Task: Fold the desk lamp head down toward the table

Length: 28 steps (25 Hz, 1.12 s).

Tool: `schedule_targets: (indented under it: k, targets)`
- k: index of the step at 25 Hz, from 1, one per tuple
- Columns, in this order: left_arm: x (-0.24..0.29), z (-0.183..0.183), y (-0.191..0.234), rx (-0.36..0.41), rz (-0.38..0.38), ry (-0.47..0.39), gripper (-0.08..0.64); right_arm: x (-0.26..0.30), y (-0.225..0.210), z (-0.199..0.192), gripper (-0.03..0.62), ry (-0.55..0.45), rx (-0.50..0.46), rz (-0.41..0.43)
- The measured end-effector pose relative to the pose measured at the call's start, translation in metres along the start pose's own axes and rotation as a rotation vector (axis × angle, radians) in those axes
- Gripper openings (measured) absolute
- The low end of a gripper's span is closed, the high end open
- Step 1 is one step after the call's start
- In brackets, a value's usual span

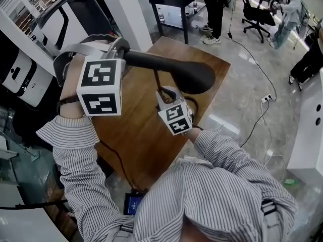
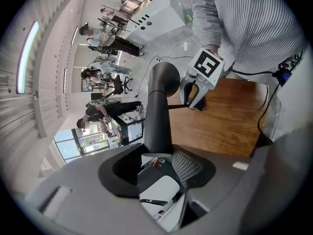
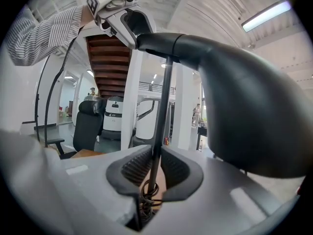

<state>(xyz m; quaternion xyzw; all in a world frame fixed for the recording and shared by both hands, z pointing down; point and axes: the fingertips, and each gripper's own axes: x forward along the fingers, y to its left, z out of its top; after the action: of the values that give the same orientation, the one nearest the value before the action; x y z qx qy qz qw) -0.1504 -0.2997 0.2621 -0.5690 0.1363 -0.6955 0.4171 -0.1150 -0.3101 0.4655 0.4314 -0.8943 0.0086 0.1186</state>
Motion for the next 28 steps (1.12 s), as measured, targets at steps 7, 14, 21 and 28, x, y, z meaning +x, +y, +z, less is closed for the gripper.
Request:
schedule_targets:
  k: [7,14,21,28]
  targets:
    - [-0.001,0.003,0.003,-0.069,0.092,-0.050,0.209,0.000,0.001,0.004,0.054,-0.018,0.042,0.015]
    - [0.000,0.005,0.005,-0.231,0.274,-0.114,0.232,-0.006,0.000,0.004,0.054,-0.056,0.066,0.002]
    - [-0.005,-0.011,-0.009,-0.607,0.496,-0.240,0.225,-0.022,0.013,0.001,0.054,-0.093,0.069,0.072]
    - [0.035,0.019,-0.080,-0.950,0.377,-0.385,0.138,-0.043,0.020,0.000,0.054,-0.105,0.101,0.146]
